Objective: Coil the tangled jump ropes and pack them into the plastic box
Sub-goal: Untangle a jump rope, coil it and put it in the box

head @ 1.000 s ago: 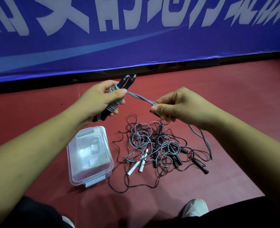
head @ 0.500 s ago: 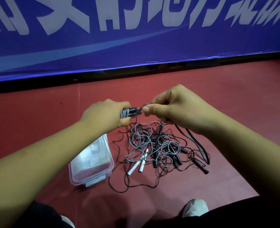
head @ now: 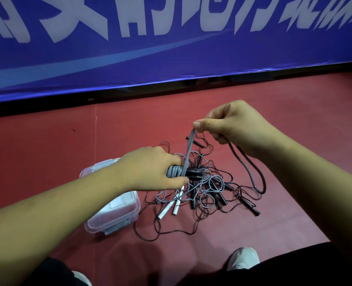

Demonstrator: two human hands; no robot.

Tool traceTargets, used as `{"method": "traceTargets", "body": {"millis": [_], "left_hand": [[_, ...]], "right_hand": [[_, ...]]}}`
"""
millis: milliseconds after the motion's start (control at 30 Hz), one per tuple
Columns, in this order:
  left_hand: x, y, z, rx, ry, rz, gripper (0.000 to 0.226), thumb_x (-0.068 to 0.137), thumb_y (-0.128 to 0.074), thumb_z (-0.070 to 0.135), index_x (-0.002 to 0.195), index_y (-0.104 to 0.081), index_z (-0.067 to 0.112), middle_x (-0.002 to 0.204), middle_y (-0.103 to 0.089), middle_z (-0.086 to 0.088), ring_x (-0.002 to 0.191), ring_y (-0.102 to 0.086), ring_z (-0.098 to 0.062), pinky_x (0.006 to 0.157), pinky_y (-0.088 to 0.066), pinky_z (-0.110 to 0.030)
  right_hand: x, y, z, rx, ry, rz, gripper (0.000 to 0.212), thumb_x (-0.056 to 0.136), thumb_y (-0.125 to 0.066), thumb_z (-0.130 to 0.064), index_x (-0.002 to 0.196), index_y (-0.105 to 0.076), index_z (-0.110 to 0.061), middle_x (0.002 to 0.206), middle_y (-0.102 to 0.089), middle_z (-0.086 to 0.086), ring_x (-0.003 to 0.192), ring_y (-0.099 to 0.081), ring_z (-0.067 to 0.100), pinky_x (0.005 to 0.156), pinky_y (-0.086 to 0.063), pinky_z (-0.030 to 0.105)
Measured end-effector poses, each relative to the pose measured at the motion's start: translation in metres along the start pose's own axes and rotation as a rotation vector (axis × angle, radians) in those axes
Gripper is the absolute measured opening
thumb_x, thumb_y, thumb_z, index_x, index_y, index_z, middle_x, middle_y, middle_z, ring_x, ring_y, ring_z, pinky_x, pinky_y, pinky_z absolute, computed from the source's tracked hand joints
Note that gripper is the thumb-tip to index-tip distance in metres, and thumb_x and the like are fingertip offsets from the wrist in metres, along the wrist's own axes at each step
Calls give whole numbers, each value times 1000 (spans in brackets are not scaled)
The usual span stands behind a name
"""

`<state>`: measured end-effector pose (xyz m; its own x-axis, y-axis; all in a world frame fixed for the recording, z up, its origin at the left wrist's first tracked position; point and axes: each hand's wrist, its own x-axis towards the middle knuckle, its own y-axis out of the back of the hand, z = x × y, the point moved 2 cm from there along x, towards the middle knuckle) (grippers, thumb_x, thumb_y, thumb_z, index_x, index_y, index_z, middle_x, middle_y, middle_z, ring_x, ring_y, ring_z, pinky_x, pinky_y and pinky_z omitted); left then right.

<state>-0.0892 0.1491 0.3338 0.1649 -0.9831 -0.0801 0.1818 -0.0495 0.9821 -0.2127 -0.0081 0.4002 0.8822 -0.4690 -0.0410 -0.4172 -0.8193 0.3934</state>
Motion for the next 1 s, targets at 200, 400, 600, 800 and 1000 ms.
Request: {"method": "traceTargets", "body": {"millis": [200, 400, 600, 800, 1000], "left_hand": [[-5, 14, -7, -284, -167, 171, 39, 81, -46, 66, 97, -53, 31, 64, -58, 5, 58, -55, -14, 54, -44, -35], [-4, 34, -9, -1142, -76, 198, 48, 91, -67, 23, 132, -53, 44, 73, -66, 3, 59, -62, -10, 51, -51, -25], [3, 36, -28, -1235, 102, 307, 21, 87, -60, 23, 108, -62, 20, 68, -63, -11, 45, -55, -21, 41, -43, -23], [9, 32, -41, -1100, 203, 360, 17, 92, -67, 17, 108, -65, 22, 71, -64, -10, 51, -54, -23, 45, -45, -23], [8, 28, -50, -713, 237, 373, 22, 85, -75, 37, 103, -63, 34, 78, -69, -2, 55, -68, -15, 56, -50, -26]], "right_hand": [[3, 13, 20, -67, -8, 74, 28, 81, -79, -34, 78, -74, -7, 55, -49, 9, 51, -37, 18, 48, -32, 25], [3, 7, 32, -106, -92, -184, 24, 93, -66, -30, 72, -72, -19, 58, -58, 7, 48, -46, 14, 48, -38, 20], [2, -4, 27, -83, -86, -268, 23, 99, -58, -26, 88, -70, -9, 62, -62, 2, 54, -55, 14, 53, -47, 24], [0, -8, 11, -285, -18, -164, 32, 102, -52, -36, 88, -73, -16, 57, -48, -9, 52, -42, 11, 52, -38, 26], [-10, -18, -13, -570, 172, -164, 19, 98, -60, -26, 81, -67, -21, 55, -45, -5, 47, -37, 7, 46, -30, 18]]}}
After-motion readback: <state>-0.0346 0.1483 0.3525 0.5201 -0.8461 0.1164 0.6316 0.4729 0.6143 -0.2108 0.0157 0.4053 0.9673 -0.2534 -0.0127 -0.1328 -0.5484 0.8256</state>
